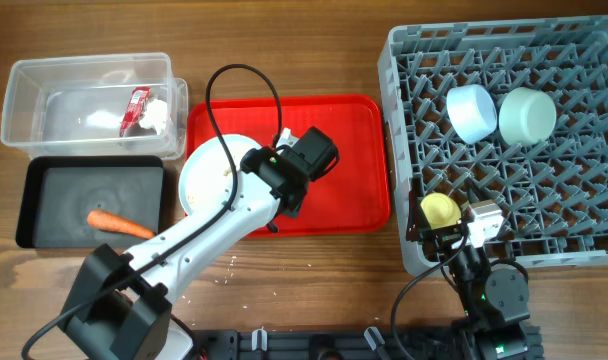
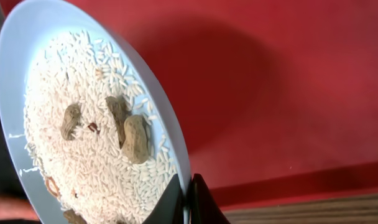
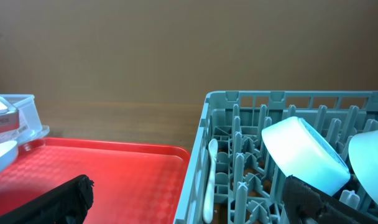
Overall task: Sort waste into correct bins and load items into the dishwasher rack
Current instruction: 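Grasp the rim of the rice plate with the left gripper, then tip the plate over the black tray to dump the rice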
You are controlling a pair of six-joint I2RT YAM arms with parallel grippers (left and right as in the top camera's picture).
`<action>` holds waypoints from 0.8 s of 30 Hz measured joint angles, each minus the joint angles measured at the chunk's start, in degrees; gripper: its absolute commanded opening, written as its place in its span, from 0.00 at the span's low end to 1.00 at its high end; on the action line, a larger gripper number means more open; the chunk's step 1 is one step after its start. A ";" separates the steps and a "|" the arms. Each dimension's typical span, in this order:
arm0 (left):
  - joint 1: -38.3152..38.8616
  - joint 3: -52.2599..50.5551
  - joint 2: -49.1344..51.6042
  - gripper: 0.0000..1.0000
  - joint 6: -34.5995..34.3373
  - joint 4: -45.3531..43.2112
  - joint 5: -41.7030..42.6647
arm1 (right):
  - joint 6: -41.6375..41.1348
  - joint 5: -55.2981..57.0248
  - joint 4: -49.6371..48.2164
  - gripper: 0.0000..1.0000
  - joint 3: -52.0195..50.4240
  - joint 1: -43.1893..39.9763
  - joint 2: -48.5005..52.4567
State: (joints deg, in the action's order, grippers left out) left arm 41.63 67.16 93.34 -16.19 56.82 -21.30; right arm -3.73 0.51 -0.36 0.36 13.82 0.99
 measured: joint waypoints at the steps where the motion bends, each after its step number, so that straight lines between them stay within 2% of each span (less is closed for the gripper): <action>1: 0.00 0.50 0.00 0.04 -0.46 1.86 -0.57 | 0.00 0.00 0.00 1.00 0.00 0.00 0.00; 7: -1.60 1.60 -4.33 0.04 -5.70 5.14 -2.64 | 0.00 0.00 -0.02 1.00 0.00 0.00 0.00; 12: -11.10 1.97 -8.09 0.04 -7.93 5.31 2.25 | 0.00 0.00 0.00 0.99 0.00 0.00 0.00; 19: -30.34 1.97 -8.11 0.04 -0.98 1.95 18.32 | 0.00 0.00 0.00 1.00 0.00 0.00 0.00; 24: -39.39 1.97 -8.11 0.04 3.96 0.98 26.49 | 0.00 0.00 0.00 1.00 0.00 0.00 0.00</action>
State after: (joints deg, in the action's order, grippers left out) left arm 2.24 69.12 85.23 -12.23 57.80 5.19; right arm -3.73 0.51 -0.36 0.36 13.82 0.99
